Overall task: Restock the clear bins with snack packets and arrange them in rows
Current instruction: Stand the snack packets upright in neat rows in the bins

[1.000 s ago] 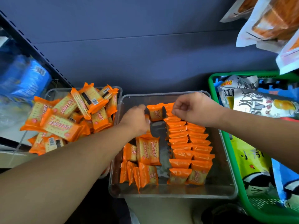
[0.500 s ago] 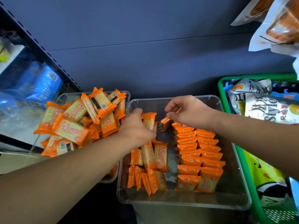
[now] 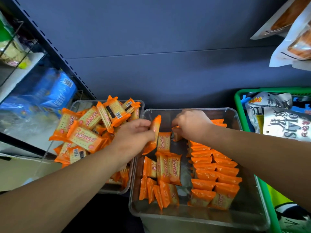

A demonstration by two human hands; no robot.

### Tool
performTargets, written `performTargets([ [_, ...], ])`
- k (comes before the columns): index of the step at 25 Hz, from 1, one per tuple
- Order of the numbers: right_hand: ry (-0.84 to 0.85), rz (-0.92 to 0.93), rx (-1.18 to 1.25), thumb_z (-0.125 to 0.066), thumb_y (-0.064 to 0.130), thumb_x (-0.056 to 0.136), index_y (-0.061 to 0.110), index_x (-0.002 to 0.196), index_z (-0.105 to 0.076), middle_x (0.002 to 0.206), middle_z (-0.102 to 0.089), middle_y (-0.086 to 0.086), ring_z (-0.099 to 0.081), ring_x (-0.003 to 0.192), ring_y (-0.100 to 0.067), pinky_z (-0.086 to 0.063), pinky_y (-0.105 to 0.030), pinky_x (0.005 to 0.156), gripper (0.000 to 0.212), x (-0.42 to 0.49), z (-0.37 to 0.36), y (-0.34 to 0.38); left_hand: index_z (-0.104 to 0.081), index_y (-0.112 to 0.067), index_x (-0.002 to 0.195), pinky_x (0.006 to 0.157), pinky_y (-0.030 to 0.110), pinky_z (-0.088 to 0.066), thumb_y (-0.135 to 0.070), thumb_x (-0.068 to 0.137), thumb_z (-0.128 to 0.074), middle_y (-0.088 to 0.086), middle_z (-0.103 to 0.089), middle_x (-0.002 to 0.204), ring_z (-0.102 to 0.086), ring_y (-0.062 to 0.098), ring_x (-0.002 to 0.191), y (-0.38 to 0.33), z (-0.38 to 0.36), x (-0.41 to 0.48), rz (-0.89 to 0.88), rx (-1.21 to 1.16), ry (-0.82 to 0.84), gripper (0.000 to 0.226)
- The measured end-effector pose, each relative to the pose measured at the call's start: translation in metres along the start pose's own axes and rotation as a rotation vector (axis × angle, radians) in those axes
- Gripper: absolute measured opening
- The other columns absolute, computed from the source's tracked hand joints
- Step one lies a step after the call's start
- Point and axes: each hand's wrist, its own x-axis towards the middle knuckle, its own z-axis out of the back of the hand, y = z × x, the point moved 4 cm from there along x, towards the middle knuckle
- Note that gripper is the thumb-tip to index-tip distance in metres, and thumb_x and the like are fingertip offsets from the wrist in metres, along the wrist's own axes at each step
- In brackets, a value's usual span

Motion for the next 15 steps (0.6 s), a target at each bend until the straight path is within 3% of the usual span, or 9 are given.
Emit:
performTargets([
  [4, -0.039, 0.101, -0.291, -0.057, 0.017, 0.102, 0.016, 0.129, -0.060, 0.126, -0.060, -0.008, -0.066, 0.110, -0.030, -0.052, -0.039, 0.080, 0.027, 0.003, 0.006, 0.010, -0.069, -0.012, 0.125, 0.085, 0.049, -0.062, -0.004, 0.097, -0.045, 0.020, -0.076, 0.113, -0.074, 0.038, 0.106, 0.013, 0.002, 0.005, 0.128, -0.416, 0.076, 0.037],
  [6, -0.084, 0.105, -0.308, -0.056, 0.020, 0.103, 0.015, 0.129, -0.058, 0.124, -0.057, -0.008, -0.068, 0.102, -0.030, -0.048, -0.038, 0.070, 0.026, 0.004, 0.009, 0.007, -0.069, -0.008, 0.121, 0.084, 0.049, -0.063, -0.004, 0.099, -0.040, 0.022, -0.075, 0.116, -0.073, 0.041, 0.108, 0.012, -0.004, 0.004, 0.159, -0.505, 0.098, 0.037],
  [7, -0.158, 0.071, -0.204, -0.055, 0.027, 0.104, 0.017, 0.126, -0.061, 0.121, -0.059, -0.006, -0.069, 0.100, -0.030, -0.048, -0.037, 0.068, 0.025, 0.004, 0.014, 0.003, -0.070, -0.008, 0.120, 0.088, 0.051, -0.063, -0.004, 0.100, -0.039, 0.022, -0.075, 0.116, -0.073, 0.041, 0.109, 0.012, -0.008, 0.005, 0.169, -0.535, 0.109, 0.037],
  [9, -0.281, -0.102, 0.377, -0.059, 0.036, 0.101, 0.021, 0.113, -0.069, 0.107, -0.068, 0.001, -0.071, 0.093, -0.025, -0.057, -0.039, 0.071, 0.022, 0.000, 0.027, -0.011, -0.070, -0.007, 0.120, 0.094, 0.054, -0.060, -0.004, 0.102, -0.038, 0.023, -0.075, 0.115, -0.073, 0.041, 0.109, 0.009, -0.014, 0.006, 0.185, -0.591, 0.126, 0.037],
  [11, -0.145, -0.294, 1.078, -0.064, 0.038, 0.100, 0.021, 0.104, -0.075, 0.095, -0.075, 0.000, -0.073, 0.086, -0.021, -0.063, -0.042, 0.072, 0.021, -0.004, 0.027, -0.018, -0.068, -0.004, 0.122, 0.094, 0.055, -0.060, -0.003, 0.104, -0.035, 0.026, -0.075, 0.112, -0.074, 0.044, 0.104, 0.004, -0.025, 0.008, 0.184, -0.630, 0.155, 0.037],
  [12, -0.033, -0.321, 1.265, -0.066, 0.039, 0.100, 0.020, 0.104, -0.076, 0.095, -0.076, -0.002, -0.074, 0.086, -0.020, -0.063, -0.042, 0.071, 0.022, -0.010, 0.027, -0.016, -0.066, -0.004, 0.124, 0.095, 0.055, -0.059, -0.003, 0.104, -0.034, 0.026, -0.075, 0.111, -0.074, 0.044, 0.104, 0.001, -0.031, 0.011, 0.184, -0.649, 0.162, 0.038],
  [15, 0.071, -0.265, 1.363, -0.076, 0.022, 0.094, 0.019, 0.113, -0.074, 0.101, -0.078, -0.003, -0.076, 0.092, -0.020, -0.064, -0.043, 0.075, 0.019, -0.029, 0.022, -0.017, -0.068, -0.012, 0.126, 0.096, 0.050, -0.059, -0.003, 0.104, -0.040, 0.016, -0.078, 0.114, -0.075, 0.033, 0.108, -0.003, -0.048, 0.022, 0.145, -0.575, 0.209, 0.036],
])
